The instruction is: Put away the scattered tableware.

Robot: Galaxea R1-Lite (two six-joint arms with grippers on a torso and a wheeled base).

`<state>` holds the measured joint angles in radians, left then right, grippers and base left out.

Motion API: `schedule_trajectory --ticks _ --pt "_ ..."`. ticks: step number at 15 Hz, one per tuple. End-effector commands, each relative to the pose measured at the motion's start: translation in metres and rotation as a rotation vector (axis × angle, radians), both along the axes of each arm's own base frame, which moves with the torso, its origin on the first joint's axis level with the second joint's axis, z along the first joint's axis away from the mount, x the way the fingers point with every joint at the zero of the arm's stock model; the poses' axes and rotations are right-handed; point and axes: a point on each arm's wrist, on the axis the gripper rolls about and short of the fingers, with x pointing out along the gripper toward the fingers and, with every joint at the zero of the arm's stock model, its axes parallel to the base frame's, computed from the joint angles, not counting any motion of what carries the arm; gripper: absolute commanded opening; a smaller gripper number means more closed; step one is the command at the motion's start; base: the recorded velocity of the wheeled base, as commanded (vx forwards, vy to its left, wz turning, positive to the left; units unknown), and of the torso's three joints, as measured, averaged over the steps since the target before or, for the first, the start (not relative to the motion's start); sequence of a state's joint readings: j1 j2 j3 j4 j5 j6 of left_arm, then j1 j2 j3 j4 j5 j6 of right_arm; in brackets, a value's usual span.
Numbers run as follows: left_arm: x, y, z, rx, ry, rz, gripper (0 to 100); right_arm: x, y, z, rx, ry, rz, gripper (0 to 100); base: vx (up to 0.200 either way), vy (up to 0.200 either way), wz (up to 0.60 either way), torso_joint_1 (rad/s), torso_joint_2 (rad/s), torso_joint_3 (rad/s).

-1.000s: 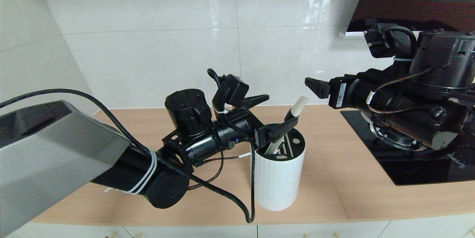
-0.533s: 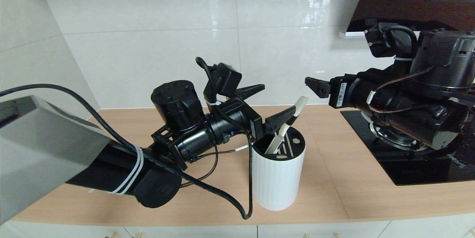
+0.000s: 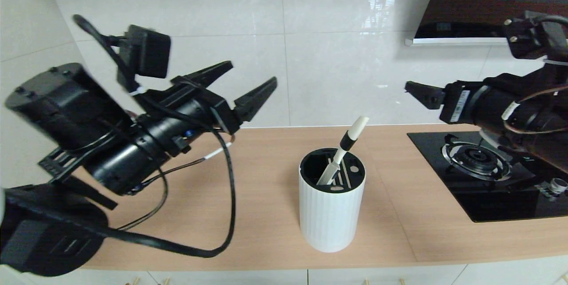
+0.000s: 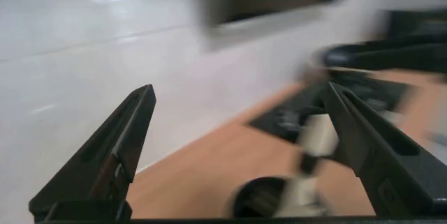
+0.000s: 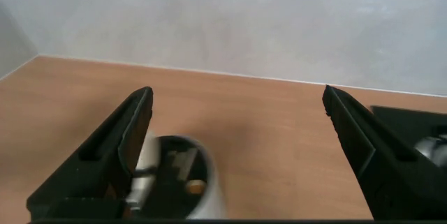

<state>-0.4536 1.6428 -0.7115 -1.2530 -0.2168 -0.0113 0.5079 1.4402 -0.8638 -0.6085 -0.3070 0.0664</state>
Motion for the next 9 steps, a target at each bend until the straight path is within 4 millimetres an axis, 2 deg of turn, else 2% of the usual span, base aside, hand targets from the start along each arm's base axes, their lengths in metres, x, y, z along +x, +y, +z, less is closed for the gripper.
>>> schedule_trajectory --ticks 1,2,3,4,5,6,7,8,9 --pt "-0.056 0.067 0.006 -0.031 -0.031 0.201 100 -0.026 -0.062 -0.008 0.002 -0.007 -0.187 100 0.000 0.000 0.00 0.000 0.00 0.000" --pt "-0.077 0.086 -0.002 -0.028 -0.023 0.267 100 -0.043 -0.086 -0.016 0.000 -0.008 -0.238 100 0.000 0.000 0.00 0.000 0.00 0.000" --pt "-0.098 0.097 -0.011 -0.029 -0.018 0.304 100 -0.065 -0.104 -0.022 0.000 -0.024 -0.235 100 0.000 0.000 0.00 0.000 0.00 0.000" --pt "-0.114 0.102 -0.016 -0.045 -0.017 0.317 100 -0.085 -0.114 -0.031 -0.002 -0.030 -0.213 100 0.000 0.000 0.00 0.000 0.00 0.000" --pt "-0.129 0.105 -0.018 -0.064 -0.027 0.316 100 -0.104 -0.120 -0.041 -0.008 -0.038 -0.203 100 0.000 0.000 0.00 0.000 0.00 0.000" --pt "-0.159 0.110 -0.027 -0.089 -0.026 0.310 100 -0.137 -0.126 -0.051 -0.022 -0.089 -0.225 100 0.000 0.000 0.00 0.000 0.00 0.000" --pt "-0.178 0.113 -0.033 -0.087 -0.015 0.311 100 -0.151 -0.126 -0.047 -0.026 -0.129 -0.260 100 0.000 0.000 0.00 0.000 0.00 0.000" --pt "-0.188 0.114 -0.035 -0.086 -0.010 0.311 100 -0.157 -0.126 -0.044 -0.027 -0.151 -0.271 100 0.000 0.000 0.00 0.000 0.00 0.000" --pt "-0.216 0.119 -0.044 -0.075 0.011 0.315 100 -0.174 -0.122 -0.039 -0.030 -0.185 -0.262 100 0.000 0.000 0.00 0.000 0.00 0.000"
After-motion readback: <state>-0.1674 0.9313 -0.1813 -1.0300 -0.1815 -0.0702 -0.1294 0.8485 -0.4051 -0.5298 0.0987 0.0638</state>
